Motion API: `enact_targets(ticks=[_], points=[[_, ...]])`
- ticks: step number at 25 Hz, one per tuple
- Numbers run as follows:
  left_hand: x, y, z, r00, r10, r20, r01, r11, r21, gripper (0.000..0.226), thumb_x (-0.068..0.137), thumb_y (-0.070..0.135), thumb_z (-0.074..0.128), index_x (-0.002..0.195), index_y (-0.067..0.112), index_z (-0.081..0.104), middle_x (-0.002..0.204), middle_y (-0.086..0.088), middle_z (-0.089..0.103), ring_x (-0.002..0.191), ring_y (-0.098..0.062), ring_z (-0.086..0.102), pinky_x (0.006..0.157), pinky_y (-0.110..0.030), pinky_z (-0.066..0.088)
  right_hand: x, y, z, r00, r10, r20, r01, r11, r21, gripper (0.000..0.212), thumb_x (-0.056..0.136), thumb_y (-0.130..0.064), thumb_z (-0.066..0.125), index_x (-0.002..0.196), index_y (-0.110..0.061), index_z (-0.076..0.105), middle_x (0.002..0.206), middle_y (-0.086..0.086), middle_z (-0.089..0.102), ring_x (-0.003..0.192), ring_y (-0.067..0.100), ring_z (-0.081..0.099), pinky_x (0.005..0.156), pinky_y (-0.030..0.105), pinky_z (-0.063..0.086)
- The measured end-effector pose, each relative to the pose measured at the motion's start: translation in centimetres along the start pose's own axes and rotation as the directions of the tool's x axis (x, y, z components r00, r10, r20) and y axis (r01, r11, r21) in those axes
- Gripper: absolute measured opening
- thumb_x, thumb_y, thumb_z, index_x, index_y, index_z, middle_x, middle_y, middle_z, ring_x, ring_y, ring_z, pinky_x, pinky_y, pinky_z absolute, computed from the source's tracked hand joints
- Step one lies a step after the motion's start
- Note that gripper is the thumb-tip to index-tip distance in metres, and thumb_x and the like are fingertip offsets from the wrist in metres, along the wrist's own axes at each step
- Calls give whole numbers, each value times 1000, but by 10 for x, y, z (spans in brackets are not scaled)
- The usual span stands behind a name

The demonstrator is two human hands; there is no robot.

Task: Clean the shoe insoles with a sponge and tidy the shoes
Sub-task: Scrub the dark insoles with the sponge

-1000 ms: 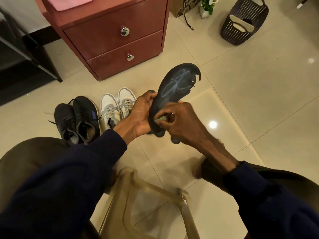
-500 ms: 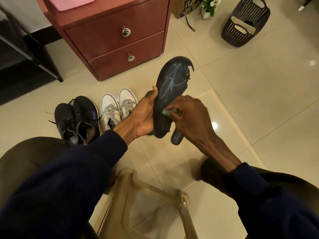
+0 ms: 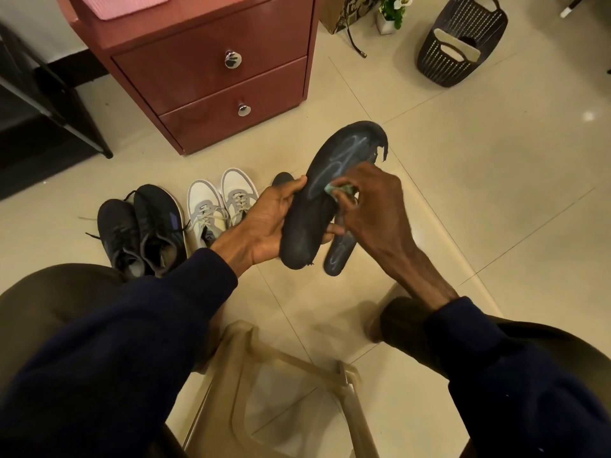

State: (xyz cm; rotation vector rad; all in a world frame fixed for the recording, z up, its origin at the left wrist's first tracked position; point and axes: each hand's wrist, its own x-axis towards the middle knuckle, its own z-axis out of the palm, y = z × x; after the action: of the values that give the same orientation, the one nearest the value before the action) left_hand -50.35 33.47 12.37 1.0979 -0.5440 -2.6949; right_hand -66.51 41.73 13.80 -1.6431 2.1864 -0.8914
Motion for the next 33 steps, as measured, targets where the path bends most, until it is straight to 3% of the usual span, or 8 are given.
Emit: enact_targets(ticks=[2, 6, 11, 15, 19, 24, 29, 33], points=[[-2, 0, 1, 1000, -3, -9, 3, 1000, -7, 37, 104, 37, 48, 106, 14, 78, 107, -11, 71, 94, -28, 70, 86, -43, 57, -4, -3, 5, 1000, -7, 12, 7, 1000, 19, 14, 85, -9, 80, 99, -11, 78, 97, 5, 72, 83, 18, 67, 75, 39, 58], [-3, 0, 0, 999, 31, -26, -31, 999, -11, 34, 103, 36, 52, 102, 16, 79, 102, -7, 72, 94, -24, 67, 90, -37, 55, -18, -28, 17, 932, -313, 185, 319, 948, 2, 14, 83, 0, 78, 96, -5, 78, 93, 11, 73, 84, 25, 68, 78, 38, 57], [0, -5, 2, 998, -16, 57, 17, 1000, -7, 40, 105, 43, 46, 118, 13, 71, 108, -15, 69, 93, -36, 64, 82, -45, 54, -1, -2, -2, 999, -6, -42, 4, 998, -55, 15, 90, -9, 75, 104, -10, 76, 102, 5, 72, 90, 17, 67, 81, 35, 57], [3, -8, -3, 999, 33, 9, -33, 999, 13, 41, 102, 51, 52, 113, 17, 72, 103, -10, 70, 94, -29, 66, 90, -44, 51, -14, -31, 14, 929, -311, 202, 310, 950, 38, 10, 88, -4, 74, 97, -6, 78, 94, 8, 72, 86, 21, 65, 80, 31, 52], [2, -9, -1, 998, -24, 50, 18, 994, 111, 50, 105, 52, 43, 121, 9, 66, 102, -19, 69, 83, -37, 63, 72, -41, 50, 9, -1, -8, 999, -13, -45, 14, 1000, 13, 10, 89, -13, 76, 98, -10, 79, 94, 5, 73, 84, 15, 66, 78, 35, 57], [6, -9, -9, 999, -2, -41, 4, 999, 49, 39, 100, 49, 57, 105, 16, 78, 104, -10, 70, 95, -30, 64, 96, -48, 50, -12, -34, 15, 931, -290, 221, 290, 956, 32, 11, 86, -5, 75, 96, -8, 78, 93, 8, 72, 85, 21, 64, 79, 35, 55], [6, -11, -5, 999, -46, -5, 47, 994, 103, 61, 102, 57, 48, 133, 6, 61, 108, -20, 68, 89, -39, 65, 71, -41, 54, 3, -3, -7, 999, 28, -36, -29, 999, -42, 8, 90, -11, 73, 98, -10, 77, 94, 4, 72, 82, 15, 66, 75, 37, 56], [6, -10, -9, 997, 4, -82, 2, 997, 72, 41, 100, 53, 56, 108, 18, 78, 109, -9, 73, 99, -27, 69, 92, -42, 55, -20, -42, 19, 922, -310, 231, 327, 944, -36, 7, 83, 0, 72, 86, -5, 76, 83, 12, 71, 76, 27, 65, 72, 42, 54]])
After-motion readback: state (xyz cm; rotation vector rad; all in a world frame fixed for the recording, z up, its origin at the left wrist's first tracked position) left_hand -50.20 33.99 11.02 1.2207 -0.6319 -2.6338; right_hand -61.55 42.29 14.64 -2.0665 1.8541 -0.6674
